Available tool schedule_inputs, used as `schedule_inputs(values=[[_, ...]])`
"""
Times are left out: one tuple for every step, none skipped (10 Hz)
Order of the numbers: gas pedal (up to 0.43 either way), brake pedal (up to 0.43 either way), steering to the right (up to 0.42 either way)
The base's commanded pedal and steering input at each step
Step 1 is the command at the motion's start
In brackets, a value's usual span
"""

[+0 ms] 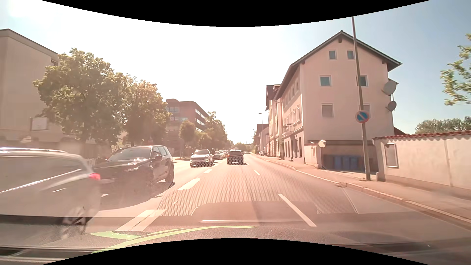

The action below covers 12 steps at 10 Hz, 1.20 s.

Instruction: Follow the waypoints while adhering to traffic rules and regulations

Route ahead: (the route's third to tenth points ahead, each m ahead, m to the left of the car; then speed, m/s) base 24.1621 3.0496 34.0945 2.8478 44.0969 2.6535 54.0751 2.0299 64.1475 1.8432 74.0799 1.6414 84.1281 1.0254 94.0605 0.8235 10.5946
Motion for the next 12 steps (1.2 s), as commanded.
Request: schedule_inputs(values=[[0.087,0.0,0.003],[0.079,0.0,0.003],[0.079,0.0,0.002],[0.079,0.0,0.002],[0.079,0.0,0.002],[0.079,0.0,0.002],[0.079,0.0,0.0],[0.079,0.0,-0.001],[0.079,0.0,-0.001],[0.079,0.0,0.0],[0.079,0.0,-0.001],[0.079,0.0,0.0]])
